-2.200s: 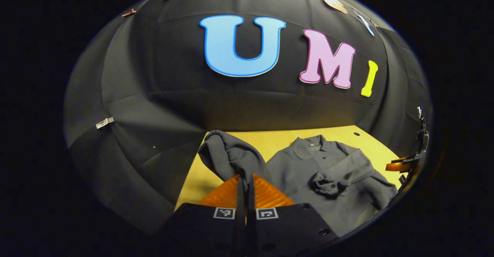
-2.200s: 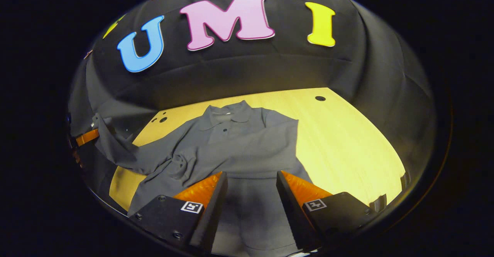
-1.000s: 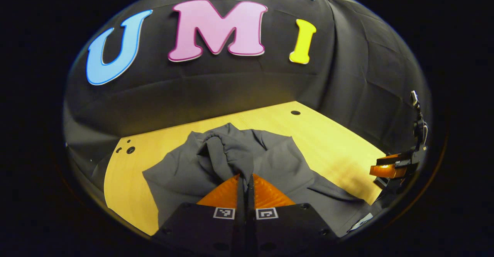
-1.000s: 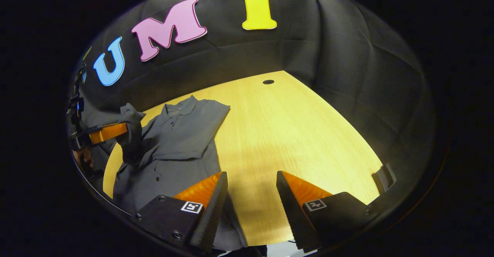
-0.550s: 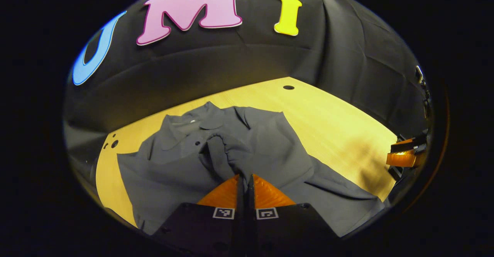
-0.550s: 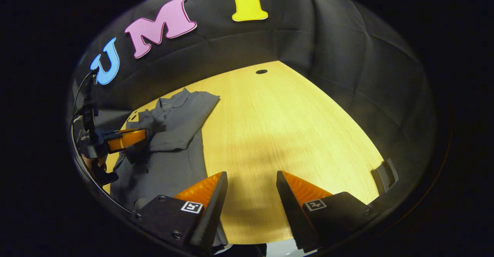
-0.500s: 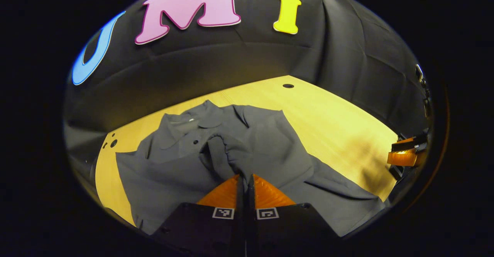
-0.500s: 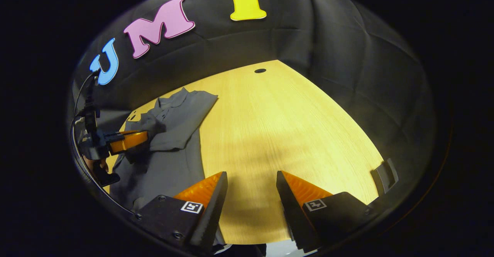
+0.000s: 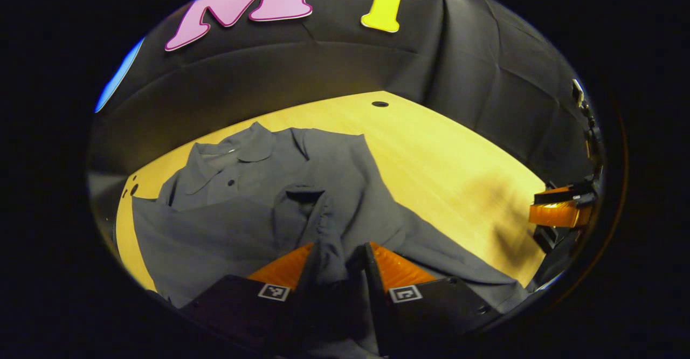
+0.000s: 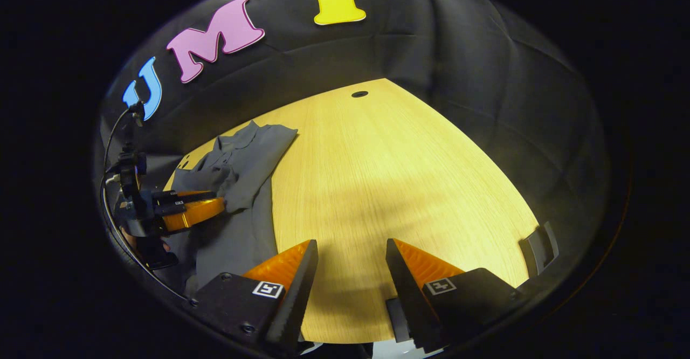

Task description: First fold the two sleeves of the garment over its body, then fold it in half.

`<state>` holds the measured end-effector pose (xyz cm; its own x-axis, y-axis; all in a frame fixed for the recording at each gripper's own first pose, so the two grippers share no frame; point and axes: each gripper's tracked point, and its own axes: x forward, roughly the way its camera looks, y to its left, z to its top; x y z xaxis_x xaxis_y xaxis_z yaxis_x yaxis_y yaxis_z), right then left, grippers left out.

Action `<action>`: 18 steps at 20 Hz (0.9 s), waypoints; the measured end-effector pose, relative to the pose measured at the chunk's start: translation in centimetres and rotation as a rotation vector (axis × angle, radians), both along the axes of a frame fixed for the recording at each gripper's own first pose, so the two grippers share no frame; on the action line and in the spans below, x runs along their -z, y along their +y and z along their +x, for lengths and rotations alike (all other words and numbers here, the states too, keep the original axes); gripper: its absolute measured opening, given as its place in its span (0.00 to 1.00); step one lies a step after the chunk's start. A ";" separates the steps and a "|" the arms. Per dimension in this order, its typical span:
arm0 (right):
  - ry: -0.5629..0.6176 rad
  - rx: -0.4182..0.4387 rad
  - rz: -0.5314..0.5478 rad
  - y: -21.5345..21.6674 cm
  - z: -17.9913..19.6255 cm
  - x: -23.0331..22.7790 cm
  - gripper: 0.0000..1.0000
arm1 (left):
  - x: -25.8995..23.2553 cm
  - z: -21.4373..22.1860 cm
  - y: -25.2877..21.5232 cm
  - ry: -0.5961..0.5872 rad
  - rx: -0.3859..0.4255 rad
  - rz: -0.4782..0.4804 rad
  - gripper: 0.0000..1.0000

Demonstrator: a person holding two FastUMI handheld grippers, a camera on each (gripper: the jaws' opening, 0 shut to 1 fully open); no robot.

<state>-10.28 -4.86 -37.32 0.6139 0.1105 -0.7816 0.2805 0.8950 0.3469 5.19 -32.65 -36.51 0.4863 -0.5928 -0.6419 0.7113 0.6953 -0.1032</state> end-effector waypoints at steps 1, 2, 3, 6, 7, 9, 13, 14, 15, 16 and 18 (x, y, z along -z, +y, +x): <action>0.001 -0.008 0.001 0.3 -0.1 0.0 0.80 | -0.9 -0.7 -0.7 0.021 0.016 -0.052 0.61; -0.001 -0.015 0.000 0.5 -0.3 -0.1 0.80 | -2.0 -1.6 -1.4 0.044 0.031 -0.117 0.63; -0.003 -0.019 0.007 0.9 -0.5 -0.3 0.80 | -3.3 -2.5 -1.7 0.060 0.041 -0.179 0.70; -0.008 -0.040 0.035 2.7 -1.3 -1.0 0.80 | -6.8 -4.3 0.0 0.024 0.037 -0.248 0.83; -0.007 -0.055 0.035 3.2 -1.7 -1.3 0.80 | -7.5 -4.7 1.1 0.004 0.033 -0.244 0.93; -0.004 -0.089 0.045 4.6 -2.5 -1.7 0.81 | -8.6 -5.6 3.7 -0.031 0.031 -0.229 0.94; 0.002 -0.156 0.058 7.6 -4.1 -2.7 0.89 | -8.9 -7.3 10.2 -0.044 -0.012 -0.181 0.94; 0.004 -0.170 0.063 8.3 -4.6 -2.9 0.89 | -8.9 -7.7 11.9 -0.037 -0.035 -0.174 0.94; 0.007 -0.181 0.066 9.0 -4.9 -3.0 0.91 | -8.7 -8.1 13.6 -0.030 -0.061 -0.168 0.94; 0.012 -0.191 0.066 9.6 -5.3 -3.1 0.97 | -8.6 -8.6 15.2 -0.024 -0.088 -0.164 0.94; 0.025 -0.207 0.059 10.5 -6.0 -3.1 0.97 | -8.1 -9.6 18.6 -0.002 -0.136 -0.156 0.94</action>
<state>-16.25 5.67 -34.23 0.5538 0.2783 -0.7848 0.1018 0.9128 0.3955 -4.41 -14.09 -28.39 0.5701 -0.6135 -0.5465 0.6122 0.7608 -0.2155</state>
